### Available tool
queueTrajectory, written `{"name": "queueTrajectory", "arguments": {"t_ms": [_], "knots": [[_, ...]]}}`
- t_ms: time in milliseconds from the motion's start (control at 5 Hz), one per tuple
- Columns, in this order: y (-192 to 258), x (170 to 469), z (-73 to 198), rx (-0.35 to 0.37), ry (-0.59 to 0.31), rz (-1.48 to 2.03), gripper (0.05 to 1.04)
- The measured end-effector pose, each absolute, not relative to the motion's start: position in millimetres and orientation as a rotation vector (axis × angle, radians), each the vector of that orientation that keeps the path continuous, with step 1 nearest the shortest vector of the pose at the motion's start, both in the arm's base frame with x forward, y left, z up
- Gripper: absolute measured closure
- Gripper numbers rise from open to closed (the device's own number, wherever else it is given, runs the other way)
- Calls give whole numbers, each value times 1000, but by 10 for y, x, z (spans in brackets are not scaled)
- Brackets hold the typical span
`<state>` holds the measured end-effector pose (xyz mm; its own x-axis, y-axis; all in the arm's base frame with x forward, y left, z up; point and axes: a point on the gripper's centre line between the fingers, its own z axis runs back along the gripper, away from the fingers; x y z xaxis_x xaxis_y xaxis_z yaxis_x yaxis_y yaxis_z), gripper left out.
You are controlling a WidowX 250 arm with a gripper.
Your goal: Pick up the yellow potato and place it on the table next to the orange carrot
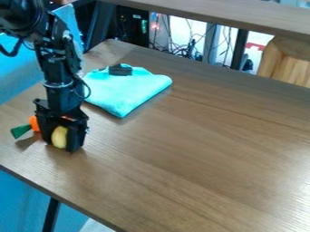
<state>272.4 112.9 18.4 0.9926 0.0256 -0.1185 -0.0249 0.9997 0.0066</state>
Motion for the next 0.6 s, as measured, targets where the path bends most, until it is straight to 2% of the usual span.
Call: {"name": "queueTrajectory", "arguments": {"t_ms": [600], "knots": [[1077, 2708, 194, 5, 117, 3, 88]]}}
